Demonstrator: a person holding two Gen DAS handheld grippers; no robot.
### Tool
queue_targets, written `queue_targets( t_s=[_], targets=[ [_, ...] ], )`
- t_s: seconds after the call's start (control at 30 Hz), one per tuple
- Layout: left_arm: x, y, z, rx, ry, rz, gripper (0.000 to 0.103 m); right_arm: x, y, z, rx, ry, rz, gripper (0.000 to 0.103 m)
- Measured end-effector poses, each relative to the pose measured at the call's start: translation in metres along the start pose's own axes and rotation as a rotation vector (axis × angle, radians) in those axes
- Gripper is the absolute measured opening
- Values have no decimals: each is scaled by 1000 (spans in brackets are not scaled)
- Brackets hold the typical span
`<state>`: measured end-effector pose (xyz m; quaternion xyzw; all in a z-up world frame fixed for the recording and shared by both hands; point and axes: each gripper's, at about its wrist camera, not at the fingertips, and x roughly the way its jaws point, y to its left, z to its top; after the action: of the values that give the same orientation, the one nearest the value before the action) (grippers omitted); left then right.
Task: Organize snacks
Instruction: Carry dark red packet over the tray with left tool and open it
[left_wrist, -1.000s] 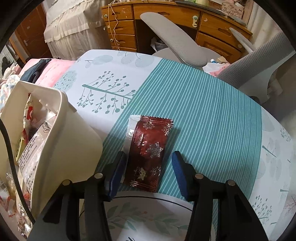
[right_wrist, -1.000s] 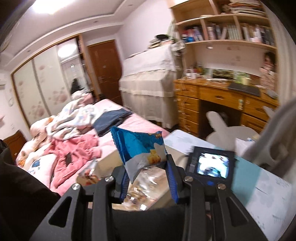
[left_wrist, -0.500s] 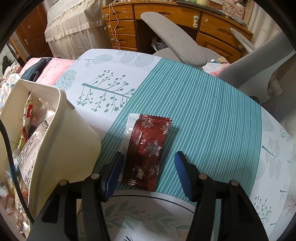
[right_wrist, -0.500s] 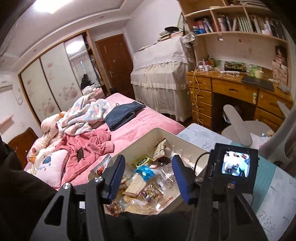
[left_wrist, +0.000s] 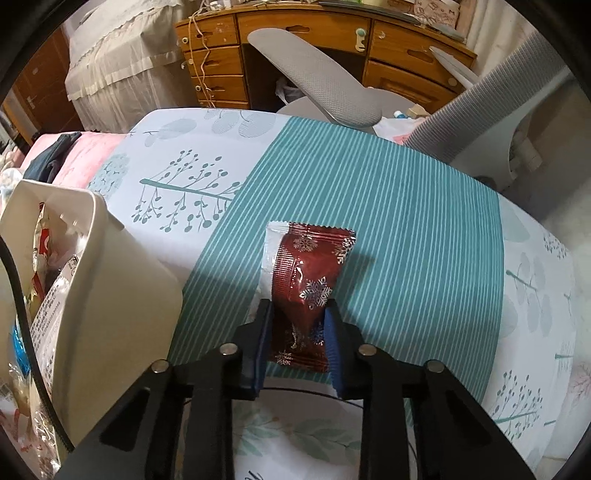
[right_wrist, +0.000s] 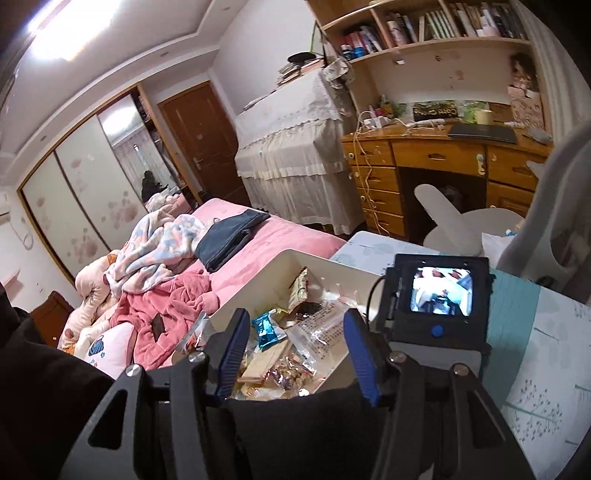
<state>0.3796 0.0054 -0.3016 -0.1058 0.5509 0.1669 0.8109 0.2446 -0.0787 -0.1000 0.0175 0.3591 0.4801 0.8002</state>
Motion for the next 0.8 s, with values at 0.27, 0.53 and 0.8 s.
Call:
queue_targets(
  t_s=[0.27,0.53,0.8],
  targets=[
    [-5,-3,-13,61,39,-5,20,-11,-5,-4,39,5,-40,53],
    [-22,10,-40,85,105,-3,17,-35,-1,-11,82,-3,-138,53],
    [-70,30,-66,137,116,-55,17,-79,7,-28,233,-78,-299,53]
  ],
)
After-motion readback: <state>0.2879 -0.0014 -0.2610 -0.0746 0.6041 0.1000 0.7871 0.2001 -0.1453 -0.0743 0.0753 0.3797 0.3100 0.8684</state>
